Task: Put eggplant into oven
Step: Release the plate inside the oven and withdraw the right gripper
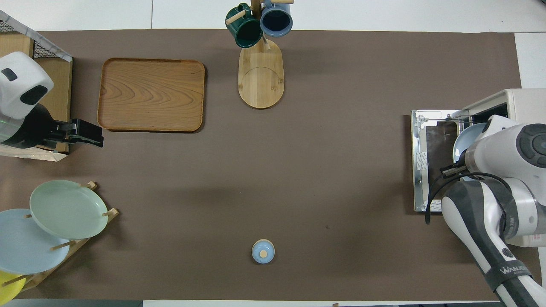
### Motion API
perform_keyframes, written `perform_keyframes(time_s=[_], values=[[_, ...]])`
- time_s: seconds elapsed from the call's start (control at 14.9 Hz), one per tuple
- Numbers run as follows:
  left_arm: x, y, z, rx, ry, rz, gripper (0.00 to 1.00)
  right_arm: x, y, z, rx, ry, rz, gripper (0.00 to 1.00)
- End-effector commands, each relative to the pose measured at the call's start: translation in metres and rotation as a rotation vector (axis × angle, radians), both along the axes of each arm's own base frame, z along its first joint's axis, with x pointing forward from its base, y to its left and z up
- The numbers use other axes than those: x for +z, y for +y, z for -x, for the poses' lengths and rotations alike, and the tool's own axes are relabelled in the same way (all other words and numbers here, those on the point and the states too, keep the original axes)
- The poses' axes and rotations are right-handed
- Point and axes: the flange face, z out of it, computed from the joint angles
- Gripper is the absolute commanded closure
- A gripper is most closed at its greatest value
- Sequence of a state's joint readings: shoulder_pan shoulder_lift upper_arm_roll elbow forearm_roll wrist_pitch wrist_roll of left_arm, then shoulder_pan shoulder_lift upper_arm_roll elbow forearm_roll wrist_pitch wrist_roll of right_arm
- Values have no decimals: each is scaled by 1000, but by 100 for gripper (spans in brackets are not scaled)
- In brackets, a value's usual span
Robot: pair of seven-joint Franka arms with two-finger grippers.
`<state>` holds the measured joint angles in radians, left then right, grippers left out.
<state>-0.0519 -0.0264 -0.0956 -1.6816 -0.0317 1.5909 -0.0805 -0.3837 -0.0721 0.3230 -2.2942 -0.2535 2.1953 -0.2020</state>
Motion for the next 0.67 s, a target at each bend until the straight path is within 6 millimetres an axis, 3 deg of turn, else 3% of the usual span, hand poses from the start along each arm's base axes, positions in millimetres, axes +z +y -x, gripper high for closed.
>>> perform_keyframes(time_s=[0.0,0.13,0.2,0.34,0.4,0.47,0.54,0.6], values=[[6,3,1,4,-12,3,0,0,-4,6,14,-7,-14,62],[6,2,1,3,-13,3,0,5,-2,2,15,-5,-15,51],[6,3,1,4,-12,3,0,16,2,-5,21,-7,-13,50],[6,3,1,6,-12,3,0,44,34,-19,22,11,-57,51],[6,3,1,6,-12,3,0,46,55,-25,17,13,-96,57],[6,2,1,4,-13,3,0,43,63,-28,-24,-10,-107,71],[6,3,1,4,-12,3,0,33,71,-33,-76,-41,-120,86],[6,2,1,3,-12,3,0,18,99,-36,-100,-43,-134,100]])
